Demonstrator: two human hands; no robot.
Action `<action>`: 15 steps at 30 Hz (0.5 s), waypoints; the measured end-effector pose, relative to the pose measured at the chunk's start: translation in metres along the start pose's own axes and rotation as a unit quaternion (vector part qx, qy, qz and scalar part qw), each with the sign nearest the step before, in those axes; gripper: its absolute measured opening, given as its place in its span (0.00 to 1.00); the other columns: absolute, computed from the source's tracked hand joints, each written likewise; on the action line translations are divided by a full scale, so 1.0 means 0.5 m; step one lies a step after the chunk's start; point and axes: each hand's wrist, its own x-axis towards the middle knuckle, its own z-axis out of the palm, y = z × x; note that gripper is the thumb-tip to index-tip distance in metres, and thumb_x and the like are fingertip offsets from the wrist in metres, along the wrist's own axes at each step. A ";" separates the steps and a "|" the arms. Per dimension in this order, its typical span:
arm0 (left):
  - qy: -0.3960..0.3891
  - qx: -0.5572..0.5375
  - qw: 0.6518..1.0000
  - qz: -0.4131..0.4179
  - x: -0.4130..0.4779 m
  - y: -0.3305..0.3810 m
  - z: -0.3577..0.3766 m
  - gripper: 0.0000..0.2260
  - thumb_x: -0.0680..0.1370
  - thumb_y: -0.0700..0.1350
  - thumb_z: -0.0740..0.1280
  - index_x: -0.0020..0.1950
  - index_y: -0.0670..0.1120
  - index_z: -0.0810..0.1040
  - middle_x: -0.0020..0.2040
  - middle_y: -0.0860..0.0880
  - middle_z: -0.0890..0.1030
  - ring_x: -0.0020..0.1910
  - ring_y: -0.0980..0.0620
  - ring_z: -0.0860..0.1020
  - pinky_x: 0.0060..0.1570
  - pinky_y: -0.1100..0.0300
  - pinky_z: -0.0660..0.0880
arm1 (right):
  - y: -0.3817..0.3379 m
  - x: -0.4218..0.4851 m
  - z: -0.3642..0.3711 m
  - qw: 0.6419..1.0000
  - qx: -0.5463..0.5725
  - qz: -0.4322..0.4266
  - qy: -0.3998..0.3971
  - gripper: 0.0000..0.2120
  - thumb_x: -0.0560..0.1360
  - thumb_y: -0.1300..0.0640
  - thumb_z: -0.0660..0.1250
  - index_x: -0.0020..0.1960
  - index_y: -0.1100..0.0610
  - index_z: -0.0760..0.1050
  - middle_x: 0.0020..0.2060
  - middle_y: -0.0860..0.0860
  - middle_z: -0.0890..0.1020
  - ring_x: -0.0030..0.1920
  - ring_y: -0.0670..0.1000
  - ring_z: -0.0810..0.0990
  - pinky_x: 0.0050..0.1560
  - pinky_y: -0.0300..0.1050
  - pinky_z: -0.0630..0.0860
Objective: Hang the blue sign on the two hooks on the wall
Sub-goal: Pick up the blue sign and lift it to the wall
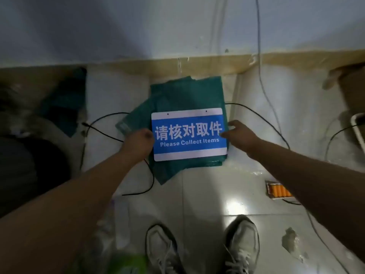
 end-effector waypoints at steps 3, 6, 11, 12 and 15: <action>0.001 -0.037 0.999 -0.031 0.065 -0.044 0.064 0.14 0.81 0.46 0.65 0.63 0.39 0.76 0.47 0.50 0.80 0.46 0.51 0.75 0.36 0.60 0.68 | 0.033 0.082 0.029 0.998 0.055 -0.009 -0.007 0.27 0.73 0.57 0.74 0.68 0.56 0.67 0.56 0.58 0.83 0.52 0.58 0.84 0.55 0.57 0.81; -0.001 -0.128 0.989 -0.068 0.111 -0.087 0.125 0.20 0.80 0.47 0.67 0.70 0.40 0.72 0.52 0.50 0.80 0.47 0.51 0.78 0.42 0.58 0.75 | 0.059 0.146 0.063 0.999 0.036 -0.007 0.037 0.28 0.75 0.56 0.71 0.71 0.56 0.65 0.56 0.55 0.81 0.49 0.56 0.83 0.49 0.53 0.82; 0.085 -0.224 0.969 -0.059 0.144 -0.103 0.191 0.17 0.80 0.46 0.68 0.67 0.43 0.75 0.53 0.50 0.78 0.48 0.51 0.77 0.40 0.60 0.73 | 0.078 0.206 0.105 0.993 0.074 -0.003 0.089 0.25 0.76 0.54 0.69 0.70 0.56 0.66 0.51 0.53 0.78 0.46 0.56 0.84 0.45 0.54 0.83; 0.097 -0.248 0.962 -0.062 0.144 -0.104 0.201 0.16 0.80 0.46 0.68 0.66 0.43 0.75 0.51 0.51 0.77 0.46 0.52 0.77 0.40 0.60 0.73 | 0.080 0.210 0.115 0.991 0.078 -0.009 0.108 0.26 0.75 0.53 0.69 0.70 0.56 0.66 0.51 0.53 0.78 0.48 0.57 0.84 0.48 0.56 0.83; 0.131 -0.300 0.943 -0.064 0.142 -0.111 0.220 0.14 0.79 0.47 0.70 0.64 0.46 0.76 0.53 0.49 0.81 0.48 0.51 0.80 0.44 0.55 0.78 | 0.089 0.215 0.137 0.985 0.041 -0.021 0.169 0.31 0.70 0.47 0.69 0.70 0.52 0.65 0.61 0.54 0.74 0.58 0.59 0.80 0.54 0.61 0.81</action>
